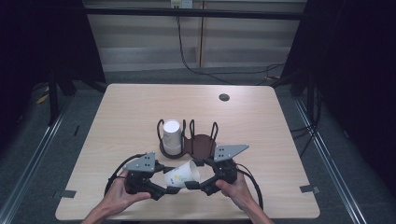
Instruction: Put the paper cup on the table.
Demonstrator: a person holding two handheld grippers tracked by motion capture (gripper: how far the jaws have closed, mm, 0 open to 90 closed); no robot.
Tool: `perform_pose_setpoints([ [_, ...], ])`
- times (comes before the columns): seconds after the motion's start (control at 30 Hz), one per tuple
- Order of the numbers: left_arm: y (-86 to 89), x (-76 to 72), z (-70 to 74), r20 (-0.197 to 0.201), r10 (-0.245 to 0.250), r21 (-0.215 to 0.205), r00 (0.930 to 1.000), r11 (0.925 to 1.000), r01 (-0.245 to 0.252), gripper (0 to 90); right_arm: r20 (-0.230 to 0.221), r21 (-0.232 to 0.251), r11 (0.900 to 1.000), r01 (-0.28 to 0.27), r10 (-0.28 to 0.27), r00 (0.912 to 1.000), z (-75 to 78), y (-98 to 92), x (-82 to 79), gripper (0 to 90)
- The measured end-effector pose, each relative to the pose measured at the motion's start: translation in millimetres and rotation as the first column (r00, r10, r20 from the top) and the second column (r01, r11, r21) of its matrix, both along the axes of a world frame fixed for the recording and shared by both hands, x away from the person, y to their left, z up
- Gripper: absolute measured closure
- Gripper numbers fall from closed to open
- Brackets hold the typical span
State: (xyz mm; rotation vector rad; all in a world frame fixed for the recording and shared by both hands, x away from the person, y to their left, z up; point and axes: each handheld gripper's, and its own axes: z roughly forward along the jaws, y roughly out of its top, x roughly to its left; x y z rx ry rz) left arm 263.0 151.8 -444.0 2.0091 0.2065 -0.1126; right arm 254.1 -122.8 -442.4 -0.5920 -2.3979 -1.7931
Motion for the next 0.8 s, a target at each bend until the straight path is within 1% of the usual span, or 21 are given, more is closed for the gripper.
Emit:
perform_pose_setpoints([
  [0.07, 0.3, 0.8, -0.6, 0.000, -0.003, 0.002, 1.0000, 1.0000, 0.003, 35.6, -0.007, 0.000, 1.000, -0.005, 0.005, 1.0000, -0.7, 0.5, 1.5, 21.9],
  [0.17, 0.5, 1.9, -1.2, -0.007, -0.004, 0.003, 1.0000, 1.0000, 0.004, 35.6, -0.009, 0.003, 1.000, -0.005, 0.006, 0.9999, -1.3, 0.2, 2.9, 22.5],
  [0.27, 0.6, 2.7, -1.5, -0.011, -0.002, 0.000, 0.9999, 1.0000, 0.002, 35.0, -0.023, 0.014, 1.000, -0.008, 0.009, 0.9997, -1.7, -0.9, 4.5, 23.9],
  [0.57, 1.0, 3.8, -2.1, -0.018, 0.017, 0.003, 0.9997, 0.9999, -0.017, 31.8, -0.018, 0.014, 1.000, -0.005, 0.006, 0.9998, -0.6, -2.0, 3.8, 25.9],
  [0.63, 1.6, 4.4, -2.1, -0.020, 0.026, 0.002, 0.9995, 0.9997, -0.026, 29.8, -0.015, 0.014, 1.000, -0.004, 0.004, 0.9999, -0.5, -2.3, 4.1, 26.0],
  [0.7, 2.2, 5.7, -2.2, -0.029, 0.035, 0.000, 0.9990, 0.9994, -0.035, 25.3, -0.015, 0.014, 1.000, 0.001, -0.001, 0.9999, -0.3, -2.9, 4.2, 26.1],
  [0.8, 2.5, 6.6, -2.9, -0.035, 0.040, 0.007, 0.9986, 0.9992, -0.040, 23.3, -0.017, 0.014, 1.000, 0.005, -0.004, 0.9998, -0.1, -3.5, 4.2, 26.1],
])
